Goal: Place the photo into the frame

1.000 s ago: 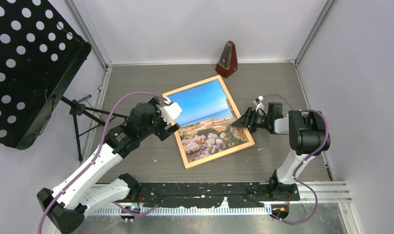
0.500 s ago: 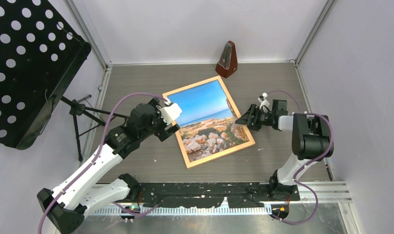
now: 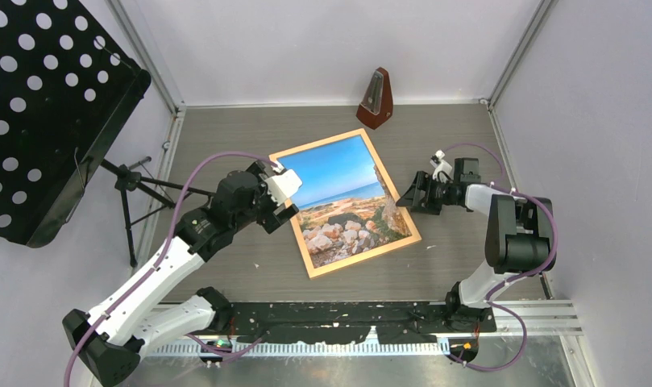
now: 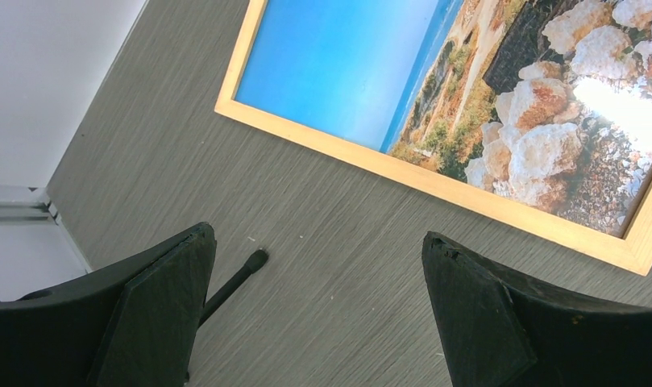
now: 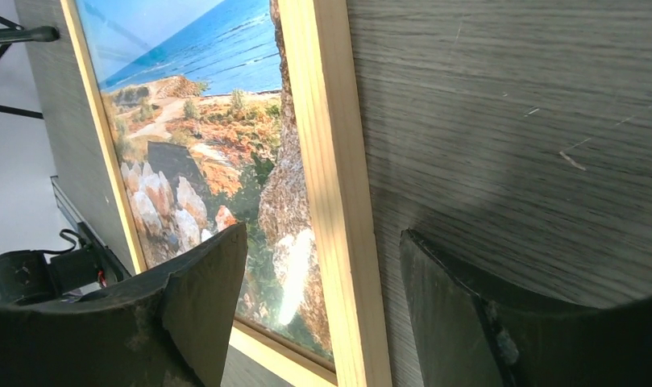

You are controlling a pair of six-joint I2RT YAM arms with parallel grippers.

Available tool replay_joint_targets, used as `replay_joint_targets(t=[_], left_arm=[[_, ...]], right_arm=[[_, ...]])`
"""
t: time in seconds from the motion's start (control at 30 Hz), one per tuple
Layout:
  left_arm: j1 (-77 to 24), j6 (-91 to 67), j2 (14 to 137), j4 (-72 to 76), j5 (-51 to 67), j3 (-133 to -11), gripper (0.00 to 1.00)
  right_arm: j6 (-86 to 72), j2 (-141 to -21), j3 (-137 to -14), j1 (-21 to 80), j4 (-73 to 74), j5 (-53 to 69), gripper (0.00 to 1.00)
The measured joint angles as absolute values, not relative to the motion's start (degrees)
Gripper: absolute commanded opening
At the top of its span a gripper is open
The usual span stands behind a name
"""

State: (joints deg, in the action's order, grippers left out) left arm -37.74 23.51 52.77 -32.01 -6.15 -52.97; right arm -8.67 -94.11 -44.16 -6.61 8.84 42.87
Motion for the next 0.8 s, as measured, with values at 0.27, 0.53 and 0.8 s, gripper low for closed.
replay_joint_targets(t=[0.27,0.53,0.8], left_arm=[[-37.7,22.9,52.8,-31.5,-6.3,-52.2,1.0],[-34.6,22.4,54.2,-30.4,-7.4,-49.5,1.0],[-28.9,19.9,57.4,-30.2,-7.5,-48.5,1.0]], right_arm=[[-5.0,-94.3,-47.2,-4.3,15.0,40.4,0.77],[1.4,-96.6,-51.4,-1.0,23.2,40.2,0.76],[5.1,-97.3,-52.6,0.9,27.1,41.8,0.76]])
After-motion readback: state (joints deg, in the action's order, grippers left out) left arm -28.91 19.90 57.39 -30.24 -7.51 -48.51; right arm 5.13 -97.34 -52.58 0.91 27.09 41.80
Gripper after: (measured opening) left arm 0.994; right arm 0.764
